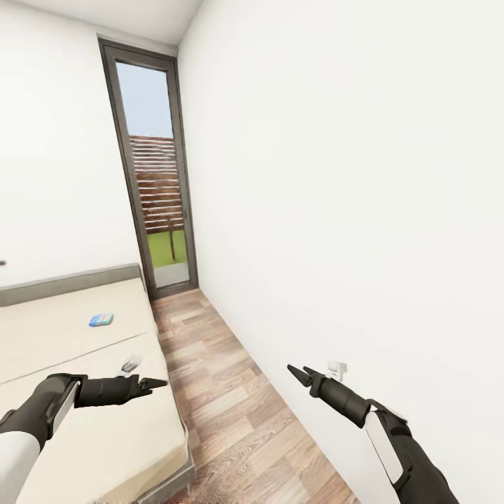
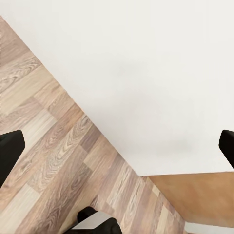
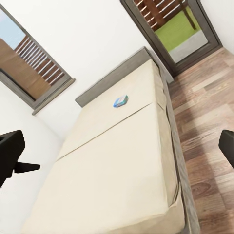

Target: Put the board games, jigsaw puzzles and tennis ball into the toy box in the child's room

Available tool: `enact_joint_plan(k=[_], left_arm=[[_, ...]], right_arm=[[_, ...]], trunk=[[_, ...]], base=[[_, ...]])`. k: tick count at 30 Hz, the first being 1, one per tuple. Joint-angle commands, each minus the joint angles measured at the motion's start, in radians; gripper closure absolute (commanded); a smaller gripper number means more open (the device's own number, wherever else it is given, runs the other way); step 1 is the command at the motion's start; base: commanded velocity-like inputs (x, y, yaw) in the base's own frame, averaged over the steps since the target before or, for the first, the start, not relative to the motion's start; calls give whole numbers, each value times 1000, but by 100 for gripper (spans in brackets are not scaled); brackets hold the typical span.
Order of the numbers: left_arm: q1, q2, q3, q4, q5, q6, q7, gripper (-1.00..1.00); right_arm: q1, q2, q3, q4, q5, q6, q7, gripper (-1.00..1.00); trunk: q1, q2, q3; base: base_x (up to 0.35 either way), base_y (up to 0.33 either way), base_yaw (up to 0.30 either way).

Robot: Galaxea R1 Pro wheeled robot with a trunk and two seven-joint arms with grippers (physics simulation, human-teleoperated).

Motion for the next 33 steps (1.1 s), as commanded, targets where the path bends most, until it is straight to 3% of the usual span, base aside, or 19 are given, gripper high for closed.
enact_joint_plan(k=[1,12,33], left_arm=[[-1,-1,3,0,-4,9,-5,-100],[-1,-1,4,0,-3,9,-5,-100],[-1,-1,4,0,-4,9,-3,-100]], right_arm=[[0,0,-1,0,-8,9,1,-100],[0,0,0,0,-10,8,-46,-100],[0,1,2,-4,-8,1,-53,-100]], trunk=[[0,-1,-2],[0,-1,-18],[0,-1,-35]], base=[[0,-78,115],[0,-110,152],[45,-72,110]])
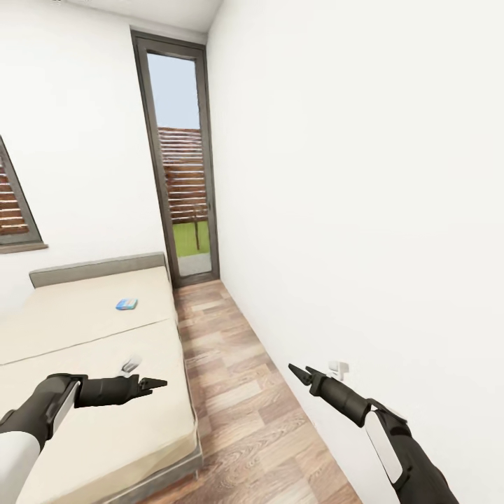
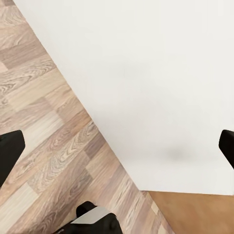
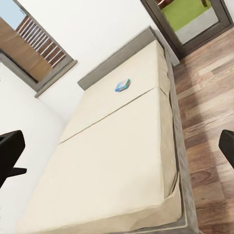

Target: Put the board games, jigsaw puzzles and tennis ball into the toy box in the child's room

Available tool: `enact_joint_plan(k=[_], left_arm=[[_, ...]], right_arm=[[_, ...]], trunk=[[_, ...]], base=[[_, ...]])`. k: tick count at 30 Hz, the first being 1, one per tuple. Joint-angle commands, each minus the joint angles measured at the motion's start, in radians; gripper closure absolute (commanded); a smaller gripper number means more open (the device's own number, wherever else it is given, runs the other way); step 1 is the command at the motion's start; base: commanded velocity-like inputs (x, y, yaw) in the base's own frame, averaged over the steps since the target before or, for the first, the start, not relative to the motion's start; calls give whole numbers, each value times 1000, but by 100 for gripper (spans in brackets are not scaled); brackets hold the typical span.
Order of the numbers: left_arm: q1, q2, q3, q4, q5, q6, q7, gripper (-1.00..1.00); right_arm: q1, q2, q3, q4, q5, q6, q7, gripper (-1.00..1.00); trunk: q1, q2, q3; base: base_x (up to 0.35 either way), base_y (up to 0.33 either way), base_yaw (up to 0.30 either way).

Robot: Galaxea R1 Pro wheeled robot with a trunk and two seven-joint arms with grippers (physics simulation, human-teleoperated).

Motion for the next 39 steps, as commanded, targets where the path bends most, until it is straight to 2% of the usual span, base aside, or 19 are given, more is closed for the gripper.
enact_joint_plan(k=[1,11,18,30,39], left_arm=[[-1,-1,4,0,-4,9,-5,-100],[-1,-2,4,0,-4,9,-3,-100],[-1,-2,3,0,-4,9,-4,-100],[-1,-2,4,0,-4,9,-4,-100],[-1,-2,4,0,-4,9,-4,-100]], right_arm=[[0,0,-1,0,-9,9,2,-100],[0,0,0,0,-9,9,2,-100],[0,0,30,0,-9,9,1,-100],[0,1,47,0,-11,9,-66,-100],[0,1,47,1,-12,9,-73,-100]], trunk=[[1,-1,0],[1,-1,6],[1,-1,10],[1,-1,18],[1,-1,24]], base=[[175,-147,177],[201,-139,245],[182,-92,266],[22,-11,267],[1,0,267]])
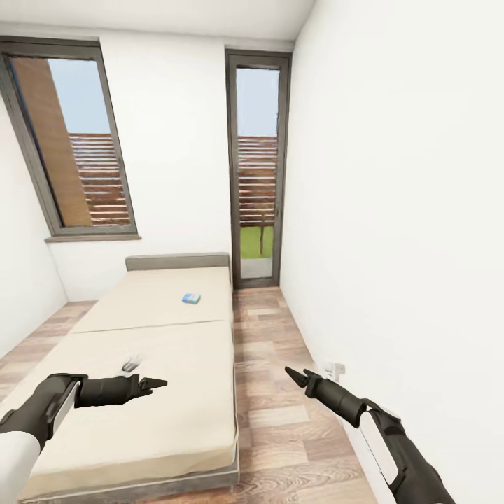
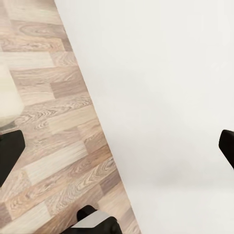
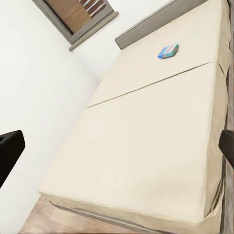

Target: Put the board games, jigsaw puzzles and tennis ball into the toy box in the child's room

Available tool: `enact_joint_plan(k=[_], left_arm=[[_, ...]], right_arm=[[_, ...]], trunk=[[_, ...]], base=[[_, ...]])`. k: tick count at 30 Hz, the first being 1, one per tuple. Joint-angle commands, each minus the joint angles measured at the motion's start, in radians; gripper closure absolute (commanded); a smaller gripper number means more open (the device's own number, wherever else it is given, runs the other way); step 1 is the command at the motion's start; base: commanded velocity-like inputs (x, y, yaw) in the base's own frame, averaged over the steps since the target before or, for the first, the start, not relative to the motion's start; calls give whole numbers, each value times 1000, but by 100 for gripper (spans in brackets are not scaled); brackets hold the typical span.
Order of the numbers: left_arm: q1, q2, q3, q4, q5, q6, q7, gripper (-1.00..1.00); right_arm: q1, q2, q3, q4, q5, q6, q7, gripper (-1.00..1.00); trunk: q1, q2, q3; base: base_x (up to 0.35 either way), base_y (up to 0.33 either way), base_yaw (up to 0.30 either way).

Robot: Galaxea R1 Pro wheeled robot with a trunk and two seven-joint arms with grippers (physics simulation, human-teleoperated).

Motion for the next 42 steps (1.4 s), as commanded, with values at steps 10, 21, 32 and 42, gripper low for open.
enact_joint_plan(k=[10,21,32,42], left_arm=[[-1,-1,2,0,-4,9,-4,-100],[-1,-1,3,0,-4,9,-3,-100],[-1,-1,3,0,-4,9,-3,-100],[-1,-1,3,0,-4,9,-3,-100]], right_arm=[[0,0,-1,0,-9,9,1,-100],[0,-1,0,-2,-9,12,1,-100],[1,0,0,0,-11,20,-58,-100],[1,-1,0,0,-12,16,-73,-100]], trunk=[[0,-1,6],[0,-1,11],[0,-1,12],[0,-1,7]], base=[[0,0,267],[87,-50,211],[229,-121,14],[142,-145,121]])
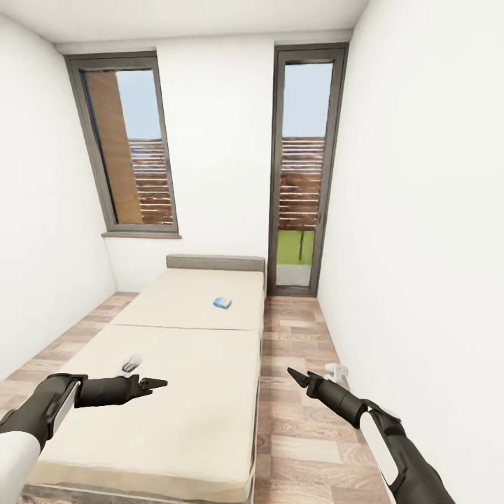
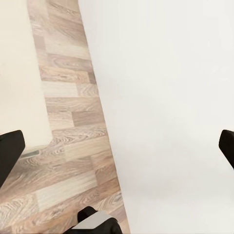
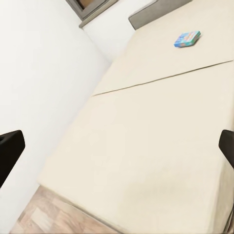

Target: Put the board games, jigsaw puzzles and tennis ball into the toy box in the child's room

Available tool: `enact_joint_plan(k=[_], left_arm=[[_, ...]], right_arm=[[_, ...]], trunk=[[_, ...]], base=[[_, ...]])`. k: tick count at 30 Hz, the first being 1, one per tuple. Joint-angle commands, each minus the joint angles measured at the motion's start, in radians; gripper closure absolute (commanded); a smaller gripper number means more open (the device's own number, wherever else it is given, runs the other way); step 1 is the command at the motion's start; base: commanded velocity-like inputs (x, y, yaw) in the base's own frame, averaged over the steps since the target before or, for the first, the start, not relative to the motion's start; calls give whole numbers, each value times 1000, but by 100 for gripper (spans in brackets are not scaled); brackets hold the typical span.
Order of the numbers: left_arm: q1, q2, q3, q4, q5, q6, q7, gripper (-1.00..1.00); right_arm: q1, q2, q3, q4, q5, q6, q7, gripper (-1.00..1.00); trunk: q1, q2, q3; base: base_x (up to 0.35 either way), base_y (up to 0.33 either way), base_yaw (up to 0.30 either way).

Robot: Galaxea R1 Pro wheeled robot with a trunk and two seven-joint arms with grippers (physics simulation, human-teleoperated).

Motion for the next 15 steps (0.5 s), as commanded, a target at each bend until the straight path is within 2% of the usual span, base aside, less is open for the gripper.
enact_joint_plan(k=[1,7,15], left_arm=[[-1,-1,4,0,-4,9,-5,-100],[-1,-1,4,0,-4,9,-5,-100],[-1,-1,4,0,-4,9,-5,-100]], right_arm=[[0,0,-1,0,-9,9,1,-100],[0,1,-1,0,-8,7,0,-100],[0,9,-1,0,-7,7,0,-100]], trunk=[[0,-1,-1],[0,-1,-2],[0,-1,-2]], base=[[31,-33,83],[56,-64,38],[95,-144,8]])
